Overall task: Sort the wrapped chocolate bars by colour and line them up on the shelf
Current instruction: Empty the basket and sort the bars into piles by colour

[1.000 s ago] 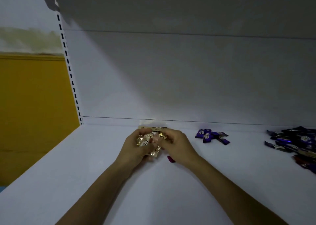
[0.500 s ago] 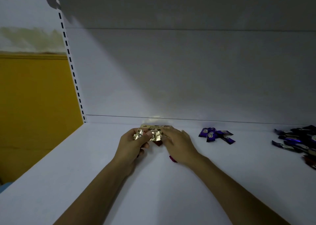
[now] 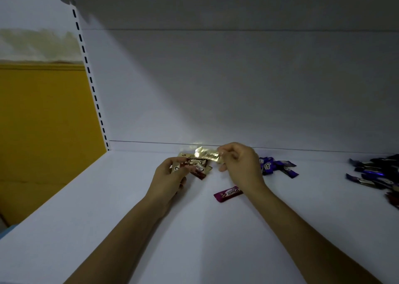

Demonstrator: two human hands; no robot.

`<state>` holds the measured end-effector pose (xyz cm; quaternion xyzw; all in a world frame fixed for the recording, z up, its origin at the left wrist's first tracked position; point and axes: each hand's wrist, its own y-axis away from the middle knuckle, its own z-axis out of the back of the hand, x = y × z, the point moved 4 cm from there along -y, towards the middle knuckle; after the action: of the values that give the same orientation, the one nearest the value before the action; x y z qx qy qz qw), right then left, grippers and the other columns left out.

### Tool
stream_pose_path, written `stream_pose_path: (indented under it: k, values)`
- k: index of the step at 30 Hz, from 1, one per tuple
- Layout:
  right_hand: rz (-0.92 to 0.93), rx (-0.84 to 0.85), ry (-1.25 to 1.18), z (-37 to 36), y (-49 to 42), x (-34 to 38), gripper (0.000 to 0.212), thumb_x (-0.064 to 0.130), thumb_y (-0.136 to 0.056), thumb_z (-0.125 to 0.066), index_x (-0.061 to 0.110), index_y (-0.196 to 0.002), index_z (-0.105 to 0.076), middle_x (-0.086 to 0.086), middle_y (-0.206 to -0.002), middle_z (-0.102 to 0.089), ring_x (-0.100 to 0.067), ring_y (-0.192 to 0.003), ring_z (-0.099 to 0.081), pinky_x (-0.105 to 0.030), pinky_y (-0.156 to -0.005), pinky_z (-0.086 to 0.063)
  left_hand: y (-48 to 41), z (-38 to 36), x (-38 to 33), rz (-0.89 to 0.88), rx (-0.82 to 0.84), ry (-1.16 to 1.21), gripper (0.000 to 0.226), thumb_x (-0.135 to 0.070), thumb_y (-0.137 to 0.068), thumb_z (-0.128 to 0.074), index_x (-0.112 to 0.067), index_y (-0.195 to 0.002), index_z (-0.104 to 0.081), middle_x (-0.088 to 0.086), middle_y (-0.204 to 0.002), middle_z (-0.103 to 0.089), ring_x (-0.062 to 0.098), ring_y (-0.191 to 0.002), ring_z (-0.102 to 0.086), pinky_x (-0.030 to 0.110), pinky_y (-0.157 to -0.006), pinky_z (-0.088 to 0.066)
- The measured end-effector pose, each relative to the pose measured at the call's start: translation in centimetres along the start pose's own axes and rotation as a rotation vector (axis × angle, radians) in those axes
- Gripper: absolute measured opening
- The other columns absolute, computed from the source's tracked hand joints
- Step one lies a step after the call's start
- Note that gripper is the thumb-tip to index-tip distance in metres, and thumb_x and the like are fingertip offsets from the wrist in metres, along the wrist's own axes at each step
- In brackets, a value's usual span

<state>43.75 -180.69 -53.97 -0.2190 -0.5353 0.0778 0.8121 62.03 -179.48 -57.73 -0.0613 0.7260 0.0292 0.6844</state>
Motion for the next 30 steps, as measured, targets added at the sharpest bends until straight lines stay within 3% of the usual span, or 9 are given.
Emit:
stream_pose_path:
  k: [3,7,9,12,17,21,25,27,30]
  values:
    - [0.021,-0.121,-0.034,0.3,-0.7,-0.1,0.015,0.014,-0.094,-0.054,0.01,-0.102,-0.067,-0.001,-0.09,-0.071,-0.003,-0.066,-0.067,-0.01,-0.059,-0.046,0.4,-0.4,-0.4,0.025,0.049,0.083,0.016,-0.005,-0.093,-0.055,-0.012,-0.093,-0.07,0.005,-0.079,-0.073,0.012,-0.05,-0.053,0.019,-0.042,-0.04]
    - [-0.04,0.178,0.148,-2.5,-0.6,-0.9,0.037,0.026,-0.098,-0.048,0.018,-0.134,-0.052,-0.001,-0.133,-0.056,-0.009,-0.113,-0.053,-0.017,-0.088,-0.036,1.1,-1.1,-0.9,-0.019,0.181,0.165,0.024,-0.01,-0.101,-0.041,-0.01,-0.095,-0.064,0.005,-0.095,-0.075,0.018,-0.078,-0.072,0.027,-0.056,-0.056]
    - [0.058,0.194,0.151,-3.0,0.1,-0.3,0.034,0.035,-0.097,-0.047,0.022,-0.126,-0.058,0.004,-0.127,-0.059,-0.01,-0.114,-0.055,-0.019,-0.091,-0.039,1.1,-1.0,-1.0,-0.073,0.175,0.143,0.023,-0.014,-0.103,-0.038,-0.01,-0.1,-0.061,-0.001,-0.097,-0.075,0.012,-0.086,-0.072,0.023,-0.06,-0.056]
    - [0.112,0.229,0.044,-3.5,1.5,0.7,0.033,0.046,-0.091,-0.052,0.026,-0.116,-0.06,0.012,-0.098,-0.069,0.001,-0.094,-0.062,-0.011,-0.077,-0.044,0.8,-0.5,-1.2,-0.135,0.101,0.166,0.019,-0.014,-0.102,-0.04,-0.013,-0.098,-0.059,-0.006,-0.089,-0.075,0.005,-0.076,-0.069,0.019,-0.06,-0.054]
    - [0.079,0.372,-0.162,-5.5,3.6,1.7,0.064,0.014,-0.085,-0.069,0.037,-0.133,-0.033,0.009,-0.073,-0.066,0.005,-0.071,-0.061,-0.004,-0.066,-0.042,0.6,-0.8,-1.3,-0.159,0.116,0.245,0.017,-0.016,-0.103,-0.038,-0.014,-0.101,-0.055,-0.002,-0.103,-0.074,0.01,-0.087,-0.069,0.025,-0.068,-0.054]
    - [0.085,0.291,-0.265,-4.9,3.3,2.6,0.044,0.002,-0.085,-0.065,0.026,-0.116,-0.045,0.008,-0.071,-0.063,0.0,-0.062,-0.062,-0.012,-0.06,-0.047,1.2,-0.9,-1.6,-0.377,0.095,-0.056,0.016,-0.028,-0.103,-0.038,-0.023,-0.114,-0.05,-0.018,-0.094,-0.071,-0.002,-0.083,-0.065,0.015,-0.068,-0.051]
    - [0.059,-0.023,-0.215,-1.5,1.5,1.8,0.023,0.014,-0.086,-0.066,0.03,-0.094,-0.051,0.003,-0.08,-0.067,-0.011,-0.067,-0.067,-0.02,-0.055,-0.052,1.9,-1.5,-1.7,-0.682,0.055,-0.642,0.036,-0.038,-0.097,-0.046,-0.029,-0.132,-0.043,-0.017,-0.119,-0.061,-0.002,-0.105,-0.055,0.017,-0.085,-0.043]
    - [0.099,-0.166,-0.09,-0.1,1.1,1.1,0.018,0.016,-0.089,-0.063,0.03,-0.096,-0.053,0.011,-0.082,-0.064,-0.007,-0.066,-0.064,-0.024,-0.057,-0.054,2.0,-1.9,-1.6,-0.768,0.076,-0.83,0.028,-0.033,-0.096,-0.05,-0.025,-0.121,-0.056,-0.013,-0.114,-0.061,0.002,-0.103,-0.051,0.02,-0.084,-0.041]
    - [0.193,-0.295,-0.018,0.4,0.6,0.4,0.019,0.01,-0.091,-0.059,0.025,-0.103,-0.057,0.008,-0.088,-0.063,-0.005,-0.072,-0.061,-0.015,-0.06,-0.05,2.3,-2.6,-1.2,-0.807,0.221,-0.965,0.02,-0.029,-0.094,-0.048,-0.024,-0.102,-0.066,-0.01,-0.102,-0.066,0.006,-0.093,-0.053,0.027,-0.079,-0.044]
